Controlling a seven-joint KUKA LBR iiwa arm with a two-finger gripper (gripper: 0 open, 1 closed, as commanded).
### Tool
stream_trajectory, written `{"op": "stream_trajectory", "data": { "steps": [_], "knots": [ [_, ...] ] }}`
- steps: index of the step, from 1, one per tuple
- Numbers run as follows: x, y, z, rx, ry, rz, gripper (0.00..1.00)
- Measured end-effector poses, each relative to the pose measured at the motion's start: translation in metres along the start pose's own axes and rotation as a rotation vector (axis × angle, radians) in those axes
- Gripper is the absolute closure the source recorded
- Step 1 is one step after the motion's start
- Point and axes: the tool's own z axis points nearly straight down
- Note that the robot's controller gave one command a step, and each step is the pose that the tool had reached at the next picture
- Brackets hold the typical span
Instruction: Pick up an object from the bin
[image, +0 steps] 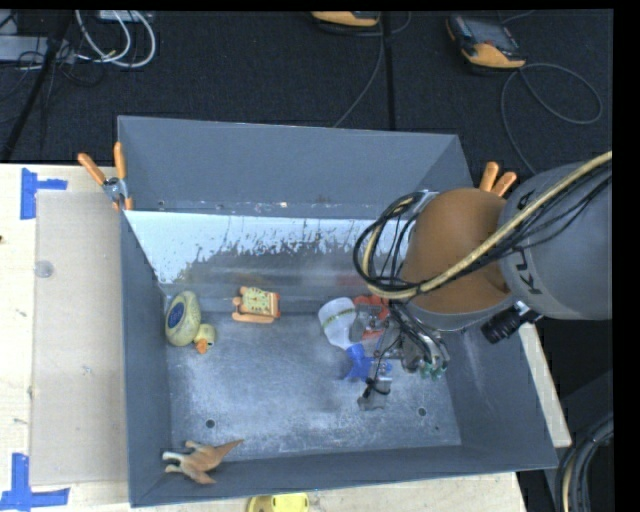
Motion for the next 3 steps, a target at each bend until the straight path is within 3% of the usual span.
{"op": "stream_trajectory", "data": {
  "steps": [1, 2, 3],
  "knots": [
    [-0.061, -0.018, 0.012, -0.009, -0.011, 0.272, 1.0],
    [-0.061, -0.018, 0.012, -0.009, -0.011, 0.272, 1.0],
    [-0.055, -0.019, -0.024, -0.007, -0.002, 0.24, 1.0]
  ]
}}
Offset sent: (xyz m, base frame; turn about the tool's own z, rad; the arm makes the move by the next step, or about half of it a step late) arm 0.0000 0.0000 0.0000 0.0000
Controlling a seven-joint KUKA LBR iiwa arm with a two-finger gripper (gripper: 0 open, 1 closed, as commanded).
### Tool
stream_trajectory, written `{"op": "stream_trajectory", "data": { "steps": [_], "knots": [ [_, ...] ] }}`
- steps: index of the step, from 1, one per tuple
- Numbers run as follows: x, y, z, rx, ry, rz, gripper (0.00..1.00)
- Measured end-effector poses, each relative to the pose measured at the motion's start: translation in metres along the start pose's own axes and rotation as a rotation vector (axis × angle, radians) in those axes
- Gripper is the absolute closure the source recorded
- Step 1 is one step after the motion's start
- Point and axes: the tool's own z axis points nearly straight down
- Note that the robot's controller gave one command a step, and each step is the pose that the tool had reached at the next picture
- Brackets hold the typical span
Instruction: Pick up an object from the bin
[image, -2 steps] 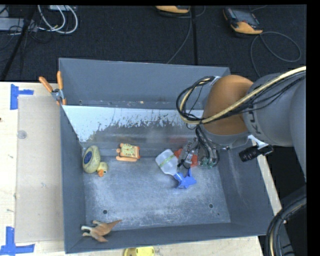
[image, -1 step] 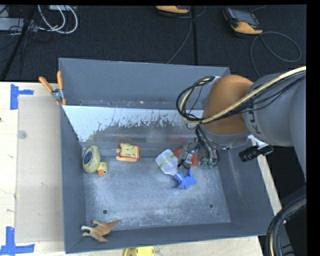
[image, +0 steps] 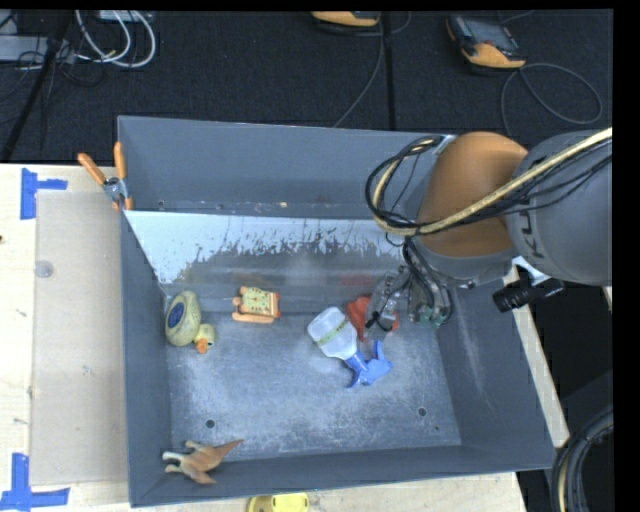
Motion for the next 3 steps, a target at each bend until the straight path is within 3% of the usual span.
{"op": "stream_trajectory", "data": {
  "steps": [1, 2, 3],
  "knots": [
    [-0.009, -0.001, -0.046, -0.003, -0.01, -0.069, 0.0],
    [-0.009, -0.001, -0.046, -0.003, -0.01, -0.069, 0.0],
    [-0.013, -0.006, -0.009, -0.004, -0.016, -0.127, 0.0]
  ]
}}
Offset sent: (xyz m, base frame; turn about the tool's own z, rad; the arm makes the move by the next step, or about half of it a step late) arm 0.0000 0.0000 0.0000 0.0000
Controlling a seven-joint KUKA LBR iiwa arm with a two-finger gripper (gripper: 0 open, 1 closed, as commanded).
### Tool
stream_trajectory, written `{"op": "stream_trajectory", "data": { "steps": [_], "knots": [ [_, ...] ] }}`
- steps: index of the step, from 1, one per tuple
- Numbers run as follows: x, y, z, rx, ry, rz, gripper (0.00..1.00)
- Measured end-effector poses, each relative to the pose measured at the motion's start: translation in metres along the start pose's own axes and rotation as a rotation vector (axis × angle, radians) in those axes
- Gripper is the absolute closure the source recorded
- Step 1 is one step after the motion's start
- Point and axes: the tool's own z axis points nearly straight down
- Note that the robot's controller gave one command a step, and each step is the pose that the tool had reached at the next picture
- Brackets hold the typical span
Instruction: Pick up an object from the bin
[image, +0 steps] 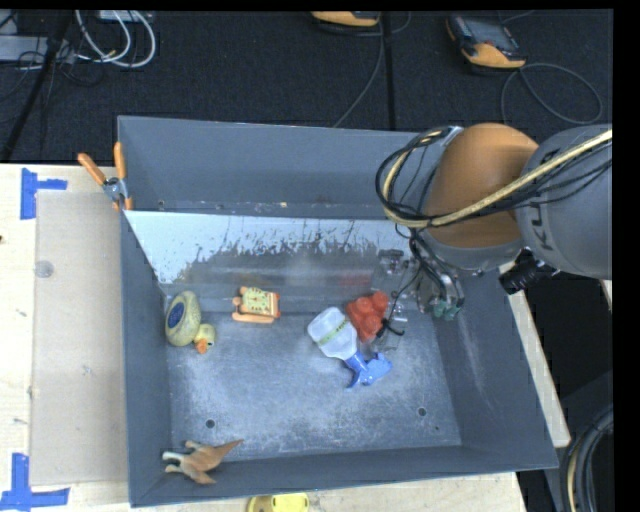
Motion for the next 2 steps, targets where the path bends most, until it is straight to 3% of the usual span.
{"op": "stream_trajectory", "data": {
  "steps": [1, 2],
  "knots": [
    [0.02, 0.0114, 0.0634, 0.002, 0.009, 0.063, 1.0],
    [0.0198, 0.0114, 0.0634, 0.001, 0.008, 0.064, 0.0]
  ]
}}
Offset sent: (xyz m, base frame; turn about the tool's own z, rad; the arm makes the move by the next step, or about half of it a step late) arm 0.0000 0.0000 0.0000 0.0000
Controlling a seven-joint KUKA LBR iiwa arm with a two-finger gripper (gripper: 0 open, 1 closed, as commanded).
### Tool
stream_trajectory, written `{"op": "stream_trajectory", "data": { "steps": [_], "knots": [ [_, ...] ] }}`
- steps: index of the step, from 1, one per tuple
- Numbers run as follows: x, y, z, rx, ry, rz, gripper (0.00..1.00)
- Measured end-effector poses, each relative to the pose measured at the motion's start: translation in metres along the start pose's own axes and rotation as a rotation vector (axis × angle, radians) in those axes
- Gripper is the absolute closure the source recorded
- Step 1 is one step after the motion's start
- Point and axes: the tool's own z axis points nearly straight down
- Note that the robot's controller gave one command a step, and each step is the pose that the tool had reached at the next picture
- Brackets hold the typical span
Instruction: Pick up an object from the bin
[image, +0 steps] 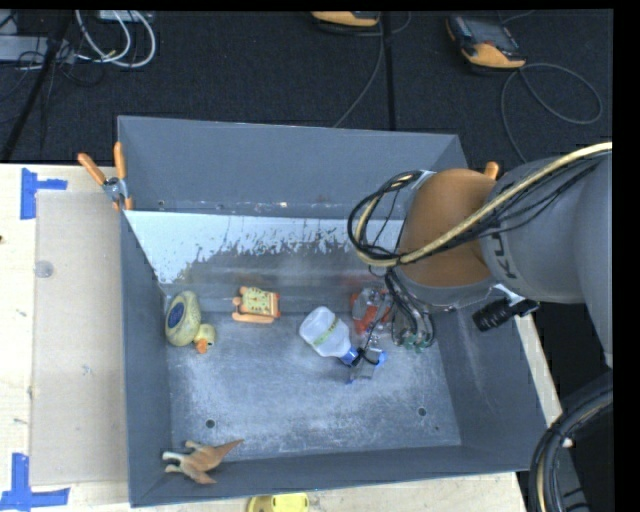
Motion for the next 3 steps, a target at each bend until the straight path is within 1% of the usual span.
{"op": "stream_trajectory", "data": {
  "steps": [1, 2, 3],
  "knots": [
    [0.0, 0.0, 0.0, 0.0, 0.0, 0.0, 0.0],
    [0.005, 0.003, 0.0, 0.0, 0.0, 0.047, 0.0],
    [0.002, 0.024, 0.008, 0.0, 0.0, -0.104, 1.0]
  ]
}}
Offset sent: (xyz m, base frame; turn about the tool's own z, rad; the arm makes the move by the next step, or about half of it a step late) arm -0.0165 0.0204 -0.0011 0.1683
